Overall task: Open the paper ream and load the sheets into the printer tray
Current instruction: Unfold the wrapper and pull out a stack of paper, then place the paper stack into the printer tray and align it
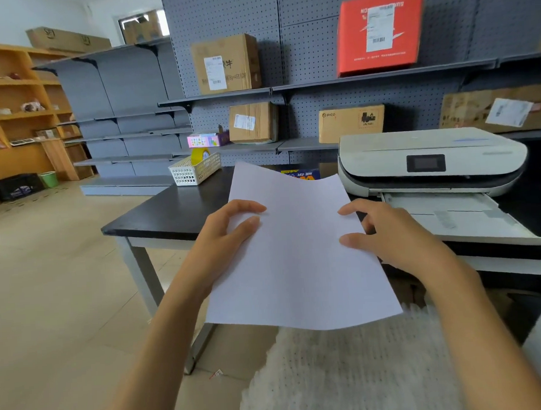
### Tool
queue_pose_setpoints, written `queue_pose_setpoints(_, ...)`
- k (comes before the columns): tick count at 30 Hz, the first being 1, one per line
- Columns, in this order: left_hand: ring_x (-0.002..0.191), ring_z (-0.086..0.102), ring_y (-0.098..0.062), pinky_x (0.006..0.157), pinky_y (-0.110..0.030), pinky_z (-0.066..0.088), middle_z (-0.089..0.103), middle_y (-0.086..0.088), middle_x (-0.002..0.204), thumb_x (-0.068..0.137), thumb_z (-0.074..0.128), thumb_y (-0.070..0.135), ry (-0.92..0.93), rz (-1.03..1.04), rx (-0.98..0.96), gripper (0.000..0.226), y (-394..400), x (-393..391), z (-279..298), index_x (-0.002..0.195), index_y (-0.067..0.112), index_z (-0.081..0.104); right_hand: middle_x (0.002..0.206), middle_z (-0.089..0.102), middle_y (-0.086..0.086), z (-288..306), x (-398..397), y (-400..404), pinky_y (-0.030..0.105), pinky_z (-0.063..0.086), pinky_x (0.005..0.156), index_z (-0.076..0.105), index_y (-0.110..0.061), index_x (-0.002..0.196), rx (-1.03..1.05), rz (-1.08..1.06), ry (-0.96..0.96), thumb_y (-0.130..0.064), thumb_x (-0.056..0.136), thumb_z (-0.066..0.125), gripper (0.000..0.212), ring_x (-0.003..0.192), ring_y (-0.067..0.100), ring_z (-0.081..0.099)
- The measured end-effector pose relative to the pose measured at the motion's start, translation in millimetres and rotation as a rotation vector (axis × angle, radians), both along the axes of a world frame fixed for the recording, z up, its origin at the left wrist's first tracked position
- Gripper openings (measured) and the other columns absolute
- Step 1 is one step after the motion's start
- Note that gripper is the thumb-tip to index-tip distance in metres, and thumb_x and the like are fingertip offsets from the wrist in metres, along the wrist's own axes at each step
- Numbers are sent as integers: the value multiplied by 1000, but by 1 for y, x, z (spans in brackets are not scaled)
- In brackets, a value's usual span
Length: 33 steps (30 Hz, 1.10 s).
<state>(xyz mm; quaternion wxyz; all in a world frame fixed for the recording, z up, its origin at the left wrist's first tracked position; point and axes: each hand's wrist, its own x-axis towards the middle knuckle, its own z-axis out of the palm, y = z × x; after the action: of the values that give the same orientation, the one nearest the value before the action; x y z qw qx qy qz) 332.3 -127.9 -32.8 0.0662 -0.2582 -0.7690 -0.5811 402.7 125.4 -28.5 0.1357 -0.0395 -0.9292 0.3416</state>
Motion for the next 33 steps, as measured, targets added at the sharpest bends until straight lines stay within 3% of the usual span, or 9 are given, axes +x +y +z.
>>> queue_pose_setpoints(4, 91, 66, -6, 84, -27, 52, 69, 13, 108, 96, 59, 18, -12, -28, -26, 16, 24, -12, -7, 103, 27, 70, 95, 56, 6, -5, 4, 18, 30, 46, 66, 54, -33, 125, -24, -77, -9, -33, 88, 69, 40, 86, 19, 56)
queue_pose_setpoints(9, 94, 63, -11, 91, -36, 49, 68, 18, 104, 96, 58, 16, -14, -85, -57, 16, 62, -24, -19, 105, 23, 69, 92, 49, -5, -14, 13, 44, 27, 41, 64, 55, -31, 126, -26, -188, -6, -32, 89, 67, 39, 86, 16, 54)
queue_pose_setpoints(12, 95, 61, 0, 88, -22, 47, 66, 30, 96, 96, 58, 14, 33, -128, -77, 17, 86, -31, -23, 107, 21, 69, 90, 46, -10, -17, 20, 60, 29, 40, 71, 54, -30, 129, -22, -245, -14, -32, 91, 65, 39, 90, 18, 51)
queue_pose_setpoints(15, 90, 58, 11, 80, -6, 41, 66, 20, 103, 95, 58, 10, 63, -177, -78, 17, 111, -37, -29, 105, 21, 68, 99, 48, -3, -20, 28, 76, 24, 38, 63, 54, -29, 129, -15, -306, -18, -30, 92, 64, 39, 88, 17, 52)
queue_pose_setpoints(18, 92, 58, 13, 80, -3, 40, 67, 16, 106, 95, 58, 10, 72, -227, -92, 17, 135, -40, -34, 105, 20, 67, 104, 50, -1, -23, 36, 94, 17, 36, 59, 54, -31, 129, -5, -370, -32, -30, 92, 64, 39, 89, 17, 53)
queue_pose_setpoints(21, 85, 58, 15, 74, -1, 41, 67, 13, 106, 96, 57, 11, 33, -289, -84, 16, 160, -38, -37, 107, 17, 67, 111, 51, 2, -24, 43, 111, 26, 41, 67, 51, -34, 130, -2, -439, -62, -32, 92, 64, 40, 93, 19, 54)
queue_pose_setpoints(26, 80, 65, -2, 69, -17, 51, 68, 3, 106, 95, 60, 16, -139, -360, -41, 16, 195, -36, -45, 109, 21, 67, 120, 56, 8, -22, 53, 138, 41, 49, 87, 36, -28, 143, -12, -518, -126, -30, 92, 63, 57, 107, 28, 56)
queue_pose_setpoints(30, 94, 66, -17, 82, -31, 55, 67, -1, 114, 94, 60, 16, -172, -379, -67, 20, 220, -36, -48, 112, 22, 66, 110, 53, 5, -22, 54, 158, 38, 46, 75, 32, -25, 146, -13, -573, -163, -30, 93, 62, 61, 103, 27, 53)
queue_pose_setpoints(33, 97, 67, -20, 83, -35, 57, 67, -3, 115, 95, 60, 16, -193, -390, -88, 21, 236, -33, -48, 114, 21, 65, 101, 50, 4, -24, 53, 172, 29, 38, 62, 42, -21, 138, 6, -591, -190, -30, 96, 56, 45, 92, 24, 51)
